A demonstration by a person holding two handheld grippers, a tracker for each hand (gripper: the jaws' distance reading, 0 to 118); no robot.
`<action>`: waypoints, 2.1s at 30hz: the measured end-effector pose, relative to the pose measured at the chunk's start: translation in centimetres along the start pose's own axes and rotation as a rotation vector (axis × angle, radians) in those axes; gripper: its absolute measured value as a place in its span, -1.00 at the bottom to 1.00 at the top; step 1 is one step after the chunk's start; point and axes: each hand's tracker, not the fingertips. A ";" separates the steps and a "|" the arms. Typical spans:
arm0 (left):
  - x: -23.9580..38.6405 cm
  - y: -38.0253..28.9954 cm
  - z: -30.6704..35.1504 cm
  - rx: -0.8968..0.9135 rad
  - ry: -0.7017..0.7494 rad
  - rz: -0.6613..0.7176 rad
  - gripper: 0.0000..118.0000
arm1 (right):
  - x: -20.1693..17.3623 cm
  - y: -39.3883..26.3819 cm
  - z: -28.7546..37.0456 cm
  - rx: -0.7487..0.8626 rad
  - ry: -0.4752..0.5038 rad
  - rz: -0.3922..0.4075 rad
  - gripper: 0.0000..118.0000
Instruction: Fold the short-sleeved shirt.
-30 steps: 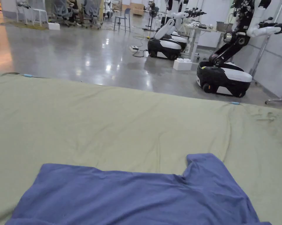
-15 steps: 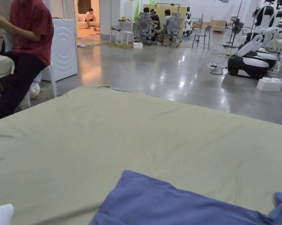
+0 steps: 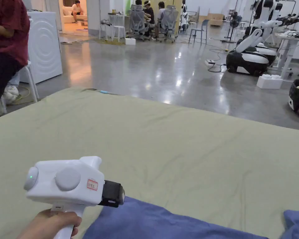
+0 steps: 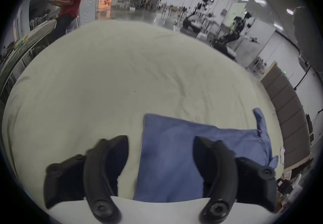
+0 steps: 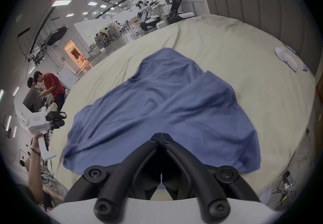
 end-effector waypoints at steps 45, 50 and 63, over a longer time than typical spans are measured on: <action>1.7 -2.3 -0.5 -0.094 -0.096 0.071 -0.87 | 3.9 18.7 -15.8 -0.197 -0.089 0.141 -0.91; 1.7 -2.3 7.9 0.038 -0.202 -0.022 -0.87 | 3.9 18.0 -5.6 -0.040 -0.009 0.111 -0.91; -6.0 -16.0 15.8 -0.004 -0.164 0.073 -0.86 | 8.2 2.9 7.2 -0.068 -0.065 -0.014 -0.91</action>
